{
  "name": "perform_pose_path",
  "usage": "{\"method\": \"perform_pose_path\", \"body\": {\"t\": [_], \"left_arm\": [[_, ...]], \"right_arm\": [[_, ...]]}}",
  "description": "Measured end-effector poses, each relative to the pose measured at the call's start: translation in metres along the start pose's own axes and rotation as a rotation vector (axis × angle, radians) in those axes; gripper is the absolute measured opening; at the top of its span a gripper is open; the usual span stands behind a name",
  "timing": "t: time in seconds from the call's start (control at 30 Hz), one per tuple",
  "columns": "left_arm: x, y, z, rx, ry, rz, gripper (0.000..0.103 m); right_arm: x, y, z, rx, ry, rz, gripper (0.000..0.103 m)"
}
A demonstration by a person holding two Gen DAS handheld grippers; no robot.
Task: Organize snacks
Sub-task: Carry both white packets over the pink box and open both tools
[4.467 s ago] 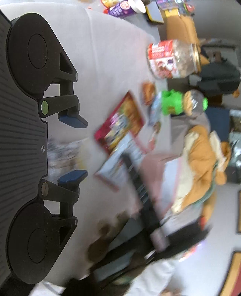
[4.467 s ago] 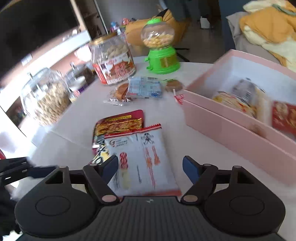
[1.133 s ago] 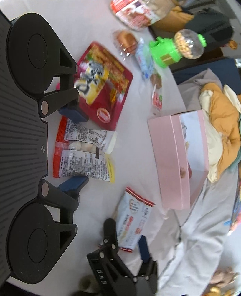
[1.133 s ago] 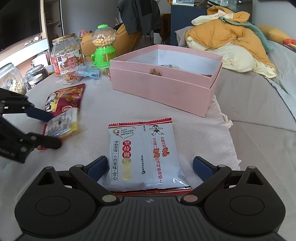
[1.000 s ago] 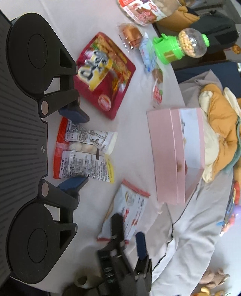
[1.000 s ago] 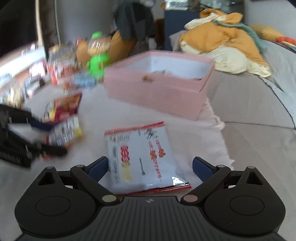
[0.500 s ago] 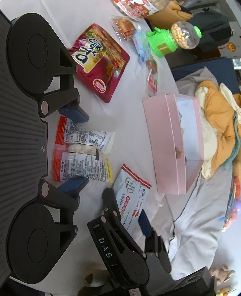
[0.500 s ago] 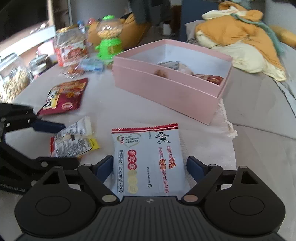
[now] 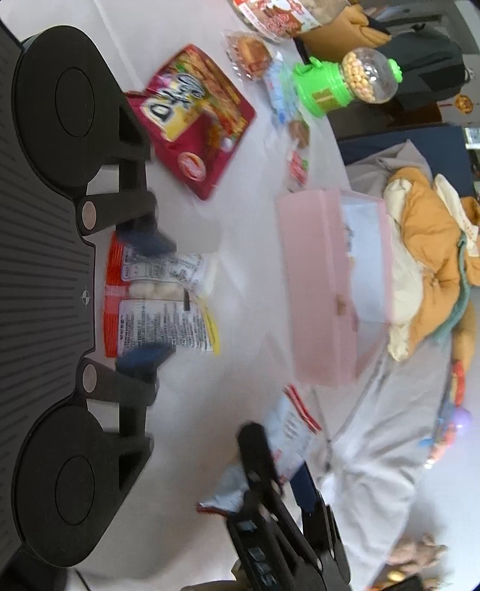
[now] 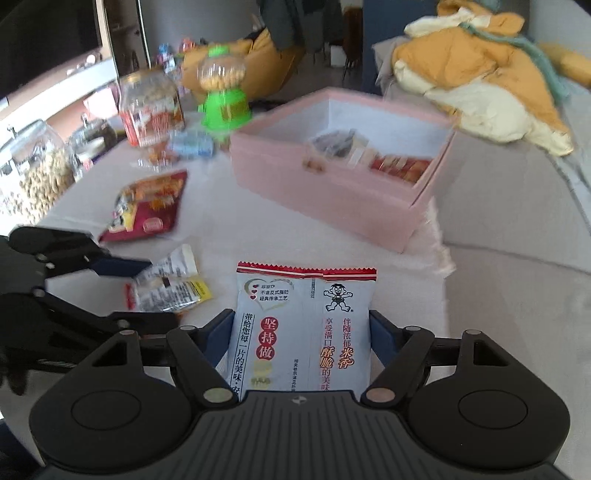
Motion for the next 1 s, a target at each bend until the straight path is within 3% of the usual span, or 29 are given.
{"method": "perform_pose_path", "body": {"t": [0.23, 0.4, 0.5, 0.57, 0.67, 0.73, 0.87, 0.93, 1.0], "left_arm": [[-0.060, 0.013, -0.038, -0.013, -0.167, -0.050, 0.055], [-0.130, 0.031, -0.039, 0.049, -0.271, -0.138, 0.055], [-0.177, 0.035, -0.001, 0.135, -0.245, -0.205, 0.056], [-0.193, 0.038, 0.031, 0.150, -0.205, -0.242, 0.057], [-0.188, 0.046, 0.042, 0.115, -0.260, -0.260, 0.056], [-0.178, 0.061, 0.036, 0.151, -0.286, -0.280, 0.056], [-0.166, 0.085, 0.039, 0.330, -0.204, -0.327, 0.056], [-0.177, 0.084, 0.050, 0.383, -0.184, -0.340, 0.056], [-0.190, 0.071, 0.063, 0.315, -0.125, -0.274, 0.057]], "right_arm": [[-0.023, -0.039, -0.084, 0.039, -0.187, 0.063, 0.076], [-0.033, -0.059, -0.101, 0.057, -0.241, 0.080, 0.076], [-0.039, -0.064, -0.090, 0.059, -0.236, 0.084, 0.076], [-0.043, -0.069, -0.078, 0.046, -0.218, 0.101, 0.076], [-0.048, -0.076, -0.061, 0.041, -0.174, 0.145, 0.076], [-0.053, -0.080, -0.056, 0.059, -0.162, 0.154, 0.076], [-0.082, -0.074, -0.051, 0.093, -0.180, 0.143, 0.076], [-0.108, -0.069, -0.047, 0.087, -0.207, 0.149, 0.076], [-0.145, -0.065, -0.038, 0.123, -0.261, 0.172, 0.076]]}}
Point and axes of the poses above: each gripper's, at about its wrist camera, not at the fingertips, and z roughly the way its jaws point, y to its left, x to its underside, the point moved 4 cm from there along z, roughly the way its jaws point, and after that the axes turned 13 degrees about y, right-handed, at the moved point
